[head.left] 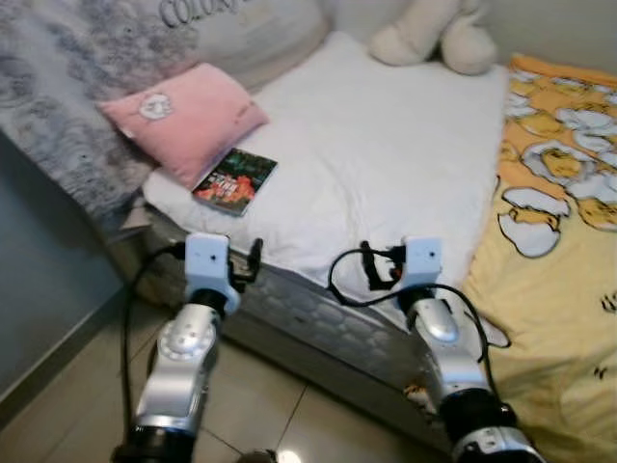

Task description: Clean up the room

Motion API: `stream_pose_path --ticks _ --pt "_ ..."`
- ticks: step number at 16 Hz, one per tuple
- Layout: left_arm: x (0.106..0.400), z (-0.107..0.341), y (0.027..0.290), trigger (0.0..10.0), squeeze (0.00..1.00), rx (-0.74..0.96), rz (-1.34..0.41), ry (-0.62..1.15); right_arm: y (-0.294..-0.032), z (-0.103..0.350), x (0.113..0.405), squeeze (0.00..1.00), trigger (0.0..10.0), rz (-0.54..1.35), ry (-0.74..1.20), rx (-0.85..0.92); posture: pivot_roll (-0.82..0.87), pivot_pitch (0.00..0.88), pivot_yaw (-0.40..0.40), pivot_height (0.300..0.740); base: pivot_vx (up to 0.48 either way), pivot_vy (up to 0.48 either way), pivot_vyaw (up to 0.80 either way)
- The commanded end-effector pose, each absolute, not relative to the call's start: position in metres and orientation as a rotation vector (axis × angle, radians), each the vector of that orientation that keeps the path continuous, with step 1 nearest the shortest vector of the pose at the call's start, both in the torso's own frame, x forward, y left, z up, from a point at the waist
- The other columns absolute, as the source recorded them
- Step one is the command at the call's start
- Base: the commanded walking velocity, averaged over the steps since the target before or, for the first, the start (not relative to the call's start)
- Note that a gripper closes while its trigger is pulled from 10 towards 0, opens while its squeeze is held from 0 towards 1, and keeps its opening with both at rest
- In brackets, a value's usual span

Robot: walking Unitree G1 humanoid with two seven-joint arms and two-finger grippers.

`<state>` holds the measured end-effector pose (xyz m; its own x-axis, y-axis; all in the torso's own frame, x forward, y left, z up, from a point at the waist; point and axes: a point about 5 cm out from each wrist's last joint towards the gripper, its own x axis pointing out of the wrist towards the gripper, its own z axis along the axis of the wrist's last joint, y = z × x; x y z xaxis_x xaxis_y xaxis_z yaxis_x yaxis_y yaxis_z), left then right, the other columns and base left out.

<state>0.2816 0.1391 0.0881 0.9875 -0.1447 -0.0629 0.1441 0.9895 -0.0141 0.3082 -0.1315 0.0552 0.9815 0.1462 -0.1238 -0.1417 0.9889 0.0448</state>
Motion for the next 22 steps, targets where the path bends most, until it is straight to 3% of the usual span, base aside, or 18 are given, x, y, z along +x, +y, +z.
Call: stream_pose_path --ticks 1,7,9,11,18,22 --pt "0.283 0.09 0.14 10.0 0.0 0.004 -0.144 0.057 -0.13 0.059 0.311 0.0 10.0 0.154 0.112 0.042 -0.06 0.0 -0.008 0.74 0.0 -0.428 0.56" --pt "0.282 0.09 0.148 10.0 0.0 -0.001 -0.078 0.046 -0.131 0.057 0.312 0.0 10.0 0.157 0.127 0.054 -0.05 0.0 -0.011 0.74 0.047 -0.198 0.57" --pt "0.27 0.088 0.171 10.0 0.0 0.042 0.006 0.034 -0.147 0.057 0.307 0.0 10.0 0.118 0.108 0.083 -0.04 0.0 -0.024 0.74 0.0 0.0 0.56" --pt "0.262 0.085 0.176 10.0 0.0 0.041 0.03 0.042 -0.158 0.057 0.301 0.0 10.0 0.096 0.086 0.088 -0.03 0.0 -0.025 0.74 0.0 0.0 0.56" --pt "0.252 0.1 0.18 10.0 0.0 0.145 -0.018 -0.027 -0.165 0.058 0.292 0.0 10.0 0.089 0.047 0.122 -0.03 0.0 -0.011 0.74 0.0 0.0 0.54" --pt "0.256 0.091 0.173 10.0 0.0 0.025 0.025 0.053 -0.163 0.055 0.292 0.0 10.0 0.102 0.067 0.112 -0.03 0.0 -0.01 0.74 0.274 0.377 0.48"
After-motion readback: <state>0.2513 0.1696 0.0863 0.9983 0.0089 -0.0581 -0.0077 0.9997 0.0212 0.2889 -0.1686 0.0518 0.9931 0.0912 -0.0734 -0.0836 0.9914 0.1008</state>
